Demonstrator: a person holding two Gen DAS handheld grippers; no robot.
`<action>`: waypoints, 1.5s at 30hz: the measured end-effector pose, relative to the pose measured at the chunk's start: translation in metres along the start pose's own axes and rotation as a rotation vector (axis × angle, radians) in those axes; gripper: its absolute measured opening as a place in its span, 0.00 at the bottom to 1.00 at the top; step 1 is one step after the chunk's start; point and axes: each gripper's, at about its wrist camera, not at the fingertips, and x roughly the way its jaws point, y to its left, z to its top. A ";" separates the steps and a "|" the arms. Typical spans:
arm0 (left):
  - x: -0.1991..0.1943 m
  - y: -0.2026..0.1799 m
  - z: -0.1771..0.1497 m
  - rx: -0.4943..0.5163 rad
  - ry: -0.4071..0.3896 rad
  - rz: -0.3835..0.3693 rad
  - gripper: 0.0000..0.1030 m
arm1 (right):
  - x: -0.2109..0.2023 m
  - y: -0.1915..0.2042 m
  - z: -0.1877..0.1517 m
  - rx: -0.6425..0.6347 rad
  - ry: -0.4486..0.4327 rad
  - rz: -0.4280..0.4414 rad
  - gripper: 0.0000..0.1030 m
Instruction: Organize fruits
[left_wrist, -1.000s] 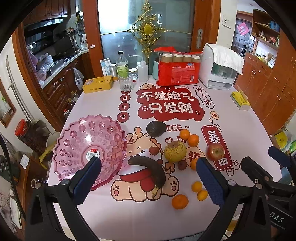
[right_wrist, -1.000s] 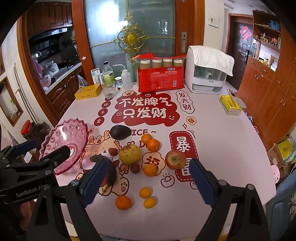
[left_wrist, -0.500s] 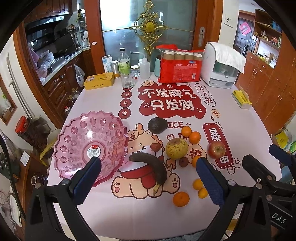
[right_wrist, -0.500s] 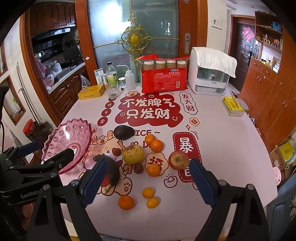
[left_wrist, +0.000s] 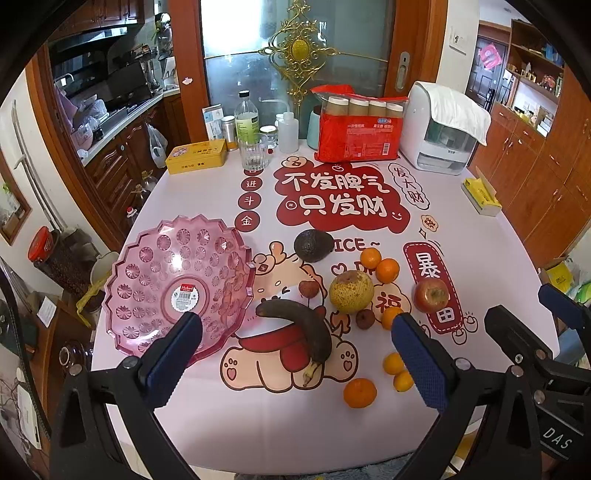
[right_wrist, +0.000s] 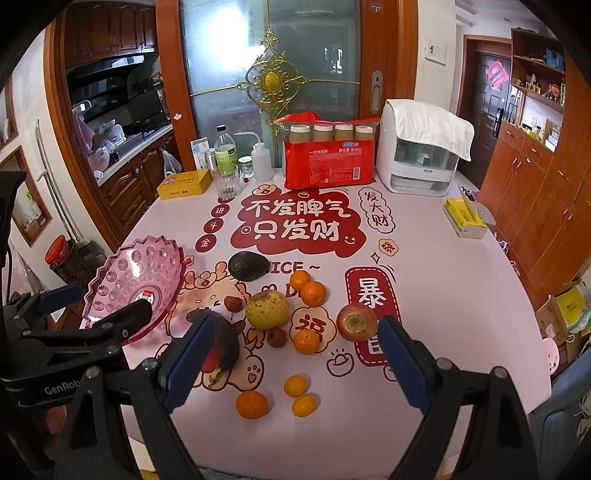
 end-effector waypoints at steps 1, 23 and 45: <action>0.000 0.000 0.000 0.000 0.000 0.000 0.99 | 0.000 0.000 0.000 0.000 0.000 -0.001 0.88; 0.001 0.008 -0.010 0.013 0.009 -0.003 0.99 | -0.001 -0.001 -0.004 0.027 0.010 0.000 0.88; 0.017 0.048 -0.019 0.071 0.057 -0.027 0.99 | 0.009 0.022 -0.036 0.143 0.007 -0.046 0.87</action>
